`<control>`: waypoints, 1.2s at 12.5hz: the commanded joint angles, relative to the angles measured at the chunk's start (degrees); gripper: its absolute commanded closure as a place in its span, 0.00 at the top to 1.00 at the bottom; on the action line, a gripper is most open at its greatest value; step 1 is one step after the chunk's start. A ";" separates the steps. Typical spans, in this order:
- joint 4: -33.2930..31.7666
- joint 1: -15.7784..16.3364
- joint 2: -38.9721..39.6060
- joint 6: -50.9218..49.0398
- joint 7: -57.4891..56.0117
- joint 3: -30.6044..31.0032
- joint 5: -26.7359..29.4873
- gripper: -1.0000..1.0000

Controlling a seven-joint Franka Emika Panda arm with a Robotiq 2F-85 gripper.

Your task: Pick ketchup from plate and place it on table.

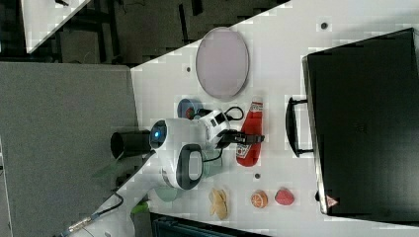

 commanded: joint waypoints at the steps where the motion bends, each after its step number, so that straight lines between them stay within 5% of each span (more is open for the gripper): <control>1: 1.77 0.28 -1.76 0.90 4.13 0.85 0.80 0.93; 2: 2.52 0.29 -2.32 0.88 4.13 0.93 0.80 1.00; 6: 10.02 0.41 -5.80 -3.51 7.92 1.64 0.82 1.00; 11: 26.00 0.65 -8.41 -22.13 27.58 3.54 0.82 1.00; 15: 39.97 1.10 -8.54 -38.28 31.62 4.59 0.81 1.00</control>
